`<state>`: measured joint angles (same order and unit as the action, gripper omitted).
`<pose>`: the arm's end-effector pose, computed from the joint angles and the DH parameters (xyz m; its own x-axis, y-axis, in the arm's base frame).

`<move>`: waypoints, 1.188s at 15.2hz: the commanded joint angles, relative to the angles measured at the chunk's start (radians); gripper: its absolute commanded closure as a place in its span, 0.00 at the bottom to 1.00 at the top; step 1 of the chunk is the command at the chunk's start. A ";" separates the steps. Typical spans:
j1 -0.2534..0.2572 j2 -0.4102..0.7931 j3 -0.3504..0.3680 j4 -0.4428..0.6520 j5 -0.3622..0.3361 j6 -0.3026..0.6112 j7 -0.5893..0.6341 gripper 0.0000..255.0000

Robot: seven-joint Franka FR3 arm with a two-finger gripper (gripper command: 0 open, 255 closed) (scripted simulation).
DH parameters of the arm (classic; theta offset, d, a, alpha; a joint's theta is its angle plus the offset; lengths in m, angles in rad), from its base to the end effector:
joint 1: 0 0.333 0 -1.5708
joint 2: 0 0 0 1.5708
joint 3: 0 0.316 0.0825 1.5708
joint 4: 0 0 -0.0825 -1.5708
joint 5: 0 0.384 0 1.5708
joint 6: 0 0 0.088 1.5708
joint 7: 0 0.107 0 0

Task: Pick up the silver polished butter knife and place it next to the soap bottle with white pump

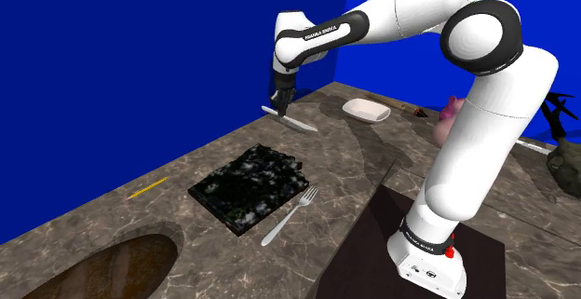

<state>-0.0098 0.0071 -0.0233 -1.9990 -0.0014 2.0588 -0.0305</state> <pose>0.5609 -0.0186 0.4591 0.9986 -0.0019 0.0526 -0.0021 -1.0000 0.0030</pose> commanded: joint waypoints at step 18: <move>0.000 -0.027 0.000 0.224 -0.001 -0.252 0.001 1.00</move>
<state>-0.0098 -0.0219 -0.0233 -1.7885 -0.0020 1.8192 -0.0305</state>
